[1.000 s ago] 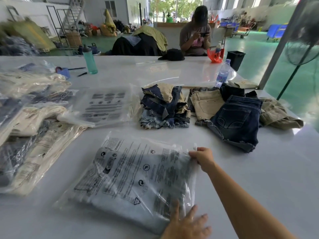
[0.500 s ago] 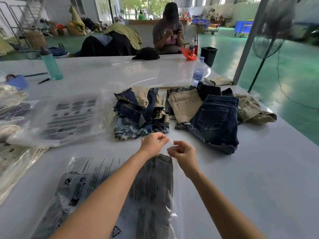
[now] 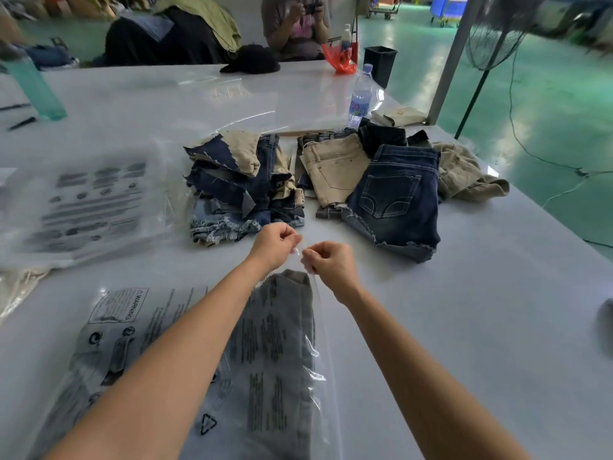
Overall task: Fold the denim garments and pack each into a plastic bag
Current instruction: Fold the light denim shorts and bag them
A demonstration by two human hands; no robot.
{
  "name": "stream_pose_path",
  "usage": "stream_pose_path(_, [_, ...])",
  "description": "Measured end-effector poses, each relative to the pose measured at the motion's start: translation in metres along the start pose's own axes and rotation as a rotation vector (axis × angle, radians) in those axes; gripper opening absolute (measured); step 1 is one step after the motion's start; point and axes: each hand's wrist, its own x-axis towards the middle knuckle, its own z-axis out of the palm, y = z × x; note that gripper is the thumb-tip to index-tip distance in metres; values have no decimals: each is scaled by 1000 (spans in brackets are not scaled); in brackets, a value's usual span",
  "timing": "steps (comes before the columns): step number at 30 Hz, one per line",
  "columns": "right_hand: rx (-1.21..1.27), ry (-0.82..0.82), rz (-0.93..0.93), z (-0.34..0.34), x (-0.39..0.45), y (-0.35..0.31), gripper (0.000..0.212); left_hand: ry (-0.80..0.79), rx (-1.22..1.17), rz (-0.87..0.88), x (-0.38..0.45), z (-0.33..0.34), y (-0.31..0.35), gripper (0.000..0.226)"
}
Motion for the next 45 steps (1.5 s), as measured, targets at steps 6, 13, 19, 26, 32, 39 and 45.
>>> stream_pose_path(6, [-237,-85,58,-9,-69,22,23,235,-20,-33,7,-22,7,18])
stream_pose_path(13, [-240,-182,276,-44,-189,79,19,431,40,-71,9,-48,10,17])
stream_pose_path(19, [-510,-320,295,-63,-205,80,24,233,426,127,-68,-16,-3,32])
stream_pose_path(26, [-741,-37,-82,-52,-141,47,26,-308,996,-2,-212,70,-75,100])
stream_pose_path(32, [-1047,-112,-349,5,-71,11,48,-636,950,119,-231,28,-84,82])
stream_pose_path(39, [-976,-286,-68,33,-87,32,83,-677,468,-121,-309,-100,-106,50])
stream_pose_path(45, [-78,-455,378,42,-140,31,47,416,406,-615,-293,-162,-137,65])
